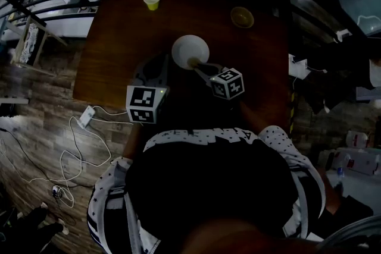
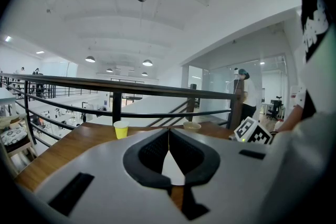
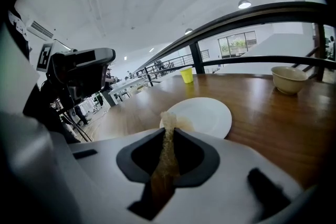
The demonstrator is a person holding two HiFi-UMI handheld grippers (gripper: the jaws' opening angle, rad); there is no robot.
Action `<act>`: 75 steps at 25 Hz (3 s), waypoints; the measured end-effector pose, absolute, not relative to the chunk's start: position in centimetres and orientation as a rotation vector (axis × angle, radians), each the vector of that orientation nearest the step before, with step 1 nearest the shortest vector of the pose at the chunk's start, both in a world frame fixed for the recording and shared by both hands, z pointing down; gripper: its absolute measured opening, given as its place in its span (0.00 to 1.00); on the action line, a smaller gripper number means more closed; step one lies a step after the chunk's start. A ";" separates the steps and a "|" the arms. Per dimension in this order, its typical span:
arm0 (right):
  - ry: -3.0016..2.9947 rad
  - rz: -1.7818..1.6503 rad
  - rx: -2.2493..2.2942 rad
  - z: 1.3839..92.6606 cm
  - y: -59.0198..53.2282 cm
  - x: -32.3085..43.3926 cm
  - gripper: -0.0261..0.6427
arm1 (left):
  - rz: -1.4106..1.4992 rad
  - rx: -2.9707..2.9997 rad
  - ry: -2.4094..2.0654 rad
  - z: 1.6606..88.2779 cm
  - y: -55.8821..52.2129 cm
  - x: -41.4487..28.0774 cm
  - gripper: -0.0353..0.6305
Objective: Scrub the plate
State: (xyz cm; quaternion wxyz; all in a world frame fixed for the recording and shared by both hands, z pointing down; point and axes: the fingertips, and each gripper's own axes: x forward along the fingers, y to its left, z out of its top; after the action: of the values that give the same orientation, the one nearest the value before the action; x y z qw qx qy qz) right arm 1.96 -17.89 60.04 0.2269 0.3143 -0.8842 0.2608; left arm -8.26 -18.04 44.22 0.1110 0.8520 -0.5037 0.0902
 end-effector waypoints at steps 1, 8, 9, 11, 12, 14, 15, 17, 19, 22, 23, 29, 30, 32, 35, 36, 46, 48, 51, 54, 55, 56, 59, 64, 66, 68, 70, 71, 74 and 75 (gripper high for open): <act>-2.437 0.717 0.872 59.9 -18.0 2.0 0.11 | 0.265 2.503 -1.480 44.2 -18.0 -8.3 0.07; -2.444 0.735 0.906 59.6 -18.4 2.4 0.11 | 0.265 2.501 -1.480 44.3 -18.1 -8.1 0.07; -2.445 0.738 0.909 59.6 -18.5 2.4 0.11 | 0.265 2.500 -1.480 44.3 -18.2 -8.1 0.07; -2.446 0.745 0.918 59.5 -18.6 2.4 0.11 | 0.264 2.499 -1.480 44.4 -18.2 -8.3 0.07; -2.448 0.746 0.922 59.4 -18.7 2.3 0.11 | 0.264 2.499 -1.480 44.4 -18.2 -8.3 0.07; -2.454 0.744 0.923 59.1 -18.7 2.1 0.11 | 0.264 2.500 -1.478 44.4 -18.2 -8.4 0.07; -2.458 0.743 0.922 58.8 -18.7 1.9 0.11 | 0.263 2.500 -1.476 44.3 -18.2 -8.4 0.07; -2.470 0.745 0.922 58.3 -18.8 1.6 0.11 | 0.264 2.502 -1.472 44.3 -18.2 -8.4 0.07; -2.488 0.750 0.927 57.7 -18.9 1.4 0.11 | 0.266 2.503 -1.468 44.3 -18.3 -8.3 0.07; -2.507 0.746 0.921 57.4 -19.0 1.3 0.11 | 0.269 2.505 -1.464 44.4 -18.5 -8.2 0.07; -2.514 0.741 0.919 57.2 -18.9 1.2 0.11 | 0.269 2.505 -1.463 44.4 -18.5 -8.2 0.07; -2.559 0.710 0.931 55.6 -18.8 1.1 0.11 | 0.269 2.508 -1.457 44.4 -18.3 -8.1 0.07; -2.566 0.708 0.936 55.4 -19.0 1.1 0.11 | 0.271 2.507 -1.454 44.5 -18.5 -8.1 0.07; -2.580 0.707 0.946 54.8 -19.5 1.1 0.11 | 0.275 2.504 -1.451 44.7 -18.7 -8.2 0.07; -2.603 0.704 0.950 54.1 -19.5 1.1 0.11 | 0.272 2.500 -1.452 44.8 -18.7 -8.2 0.07; -2.609 0.703 0.953 53.8 -19.4 1.2 0.11 | 0.272 2.499 -1.453 44.8 -18.7 -8.2 0.07; -2.654 0.721 1.020 51.2 -19.7 1.8 0.11 | 0.276 2.493 -1.460 44.8 -18.4 -8.0 0.07; -2.678 0.746 1.081 50.0 -19.8 2.2 0.11 | 0.278 2.493 -1.460 44.8 -18.3 -7.9 0.07; -2.710 0.711 1.107 48.5 -19.7 2.1 0.11 | 0.281 2.494 -1.457 44.8 -18.4 -7.9 0.07; -2.720 0.658 1.111 47.7 -19.5 1.9 0.11 | 0.282 2.498 -1.453 44.7 -18.3 -7.8 0.07; -2.723 0.645 1.117 47.5 -19.5 2.0 0.11 | 0.284 2.500 -1.452 44.7 -18.3 -7.7 0.07; -2.726 0.633 1.124 47.3 -19.5 2.0 0.11 | 0.285 2.501 -1.452 44.7 -18.3 -7.7 0.07; -2.733 0.613 1.137 46.9 -19.6 2.1 0.11 | 0.288 2.499 -1.454 44.7 -18.3 -7.8 0.07; -2.757 0.609 1.157 45.9 -19.8 1.9 0.11 | 0.288 2.502 -1.459 44.5 -18.5 -7.9 0.07; -2.762 0.597 1.166 45.5 -19.8 2.1 0.11 | 0.288 2.508 -1.453 44.5 -18.4 -7.7 0.07; -2.766 0.583 1.176 45.2 -19.6 2.3 0.11 | 0.291 2.512 -1.449 44.5 -18.3 -7.6 0.07; -2.771 0.571 1.185 45.1 -19.5 2.5 0.11 | 0.290 2.510 -1.452 44.6 -18.3 -7.6 0.07; -2.774 0.568 1.188 44.9 -19.4 2.6 0.11 | 0.289 2.508 -1.455 44.6 -18.4 -7.7 0.07; -2.779 0.560 1.195 44.5 -19.3 2.8 0.11 | 0.289 2.507 -1.457 44.6 -18.5 -7.7 0.07; -2.780 0.556 1.197 44.4 -19.3 2.8 0.11 | 0.290 2.507 -1.456 44.5 -18.5 -7.7 0.07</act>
State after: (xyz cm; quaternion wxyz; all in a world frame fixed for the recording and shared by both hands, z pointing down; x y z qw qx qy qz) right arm 2.84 -19.29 44.43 0.0319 0.3888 -0.9029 0.1806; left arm -7.73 -18.46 44.54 0.1137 0.8549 -0.4964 0.0988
